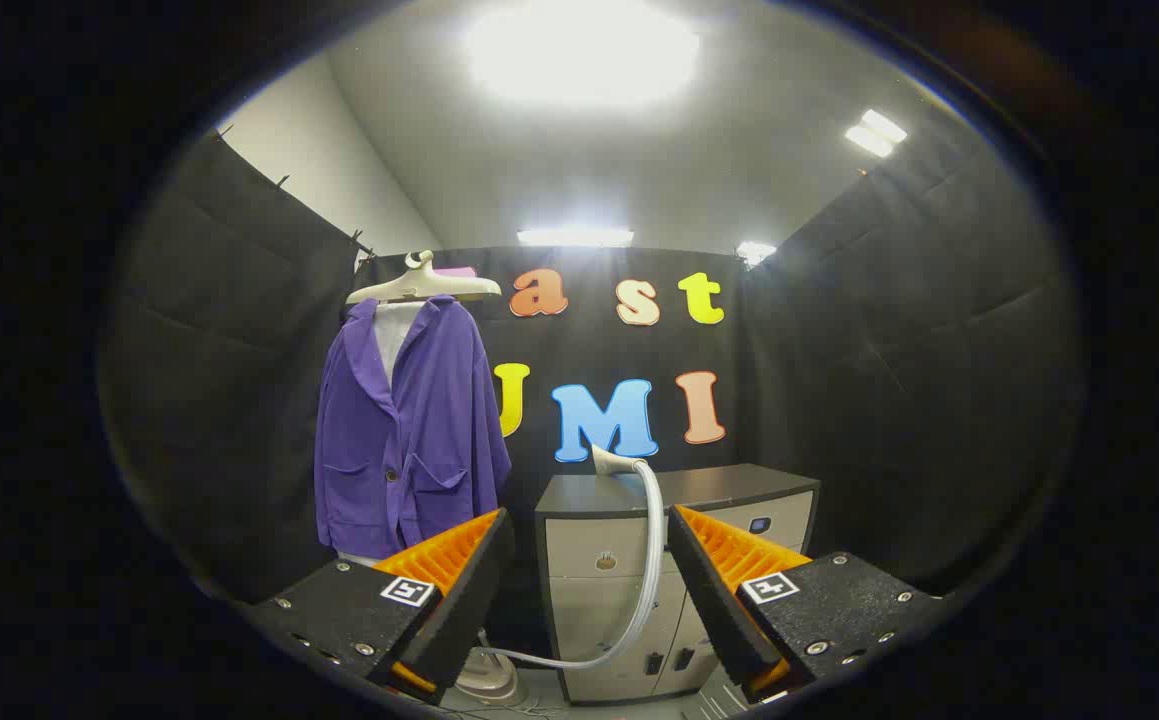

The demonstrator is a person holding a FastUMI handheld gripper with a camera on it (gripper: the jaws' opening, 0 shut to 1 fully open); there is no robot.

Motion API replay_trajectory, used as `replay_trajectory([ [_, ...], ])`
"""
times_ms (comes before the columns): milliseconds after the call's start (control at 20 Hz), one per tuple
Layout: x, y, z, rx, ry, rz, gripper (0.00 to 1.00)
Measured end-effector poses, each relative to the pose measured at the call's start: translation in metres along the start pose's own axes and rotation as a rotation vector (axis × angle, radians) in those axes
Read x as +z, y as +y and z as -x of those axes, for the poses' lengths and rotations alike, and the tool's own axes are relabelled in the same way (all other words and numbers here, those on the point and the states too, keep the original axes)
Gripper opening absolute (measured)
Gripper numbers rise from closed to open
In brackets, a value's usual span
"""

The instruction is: Iron the clothes twice with a garment steamer, once on the left side and once on the right side.

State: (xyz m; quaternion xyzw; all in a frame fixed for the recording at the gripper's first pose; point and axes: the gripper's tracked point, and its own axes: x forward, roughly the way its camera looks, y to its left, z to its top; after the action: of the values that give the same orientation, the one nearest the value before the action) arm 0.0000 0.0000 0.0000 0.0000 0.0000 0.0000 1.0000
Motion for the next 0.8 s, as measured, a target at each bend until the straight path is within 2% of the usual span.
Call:
replay_trajectory([
  [800, 0.0075, -0.0043, -0.0045, -0.002, -0.003, -0.006, 0.95],
])
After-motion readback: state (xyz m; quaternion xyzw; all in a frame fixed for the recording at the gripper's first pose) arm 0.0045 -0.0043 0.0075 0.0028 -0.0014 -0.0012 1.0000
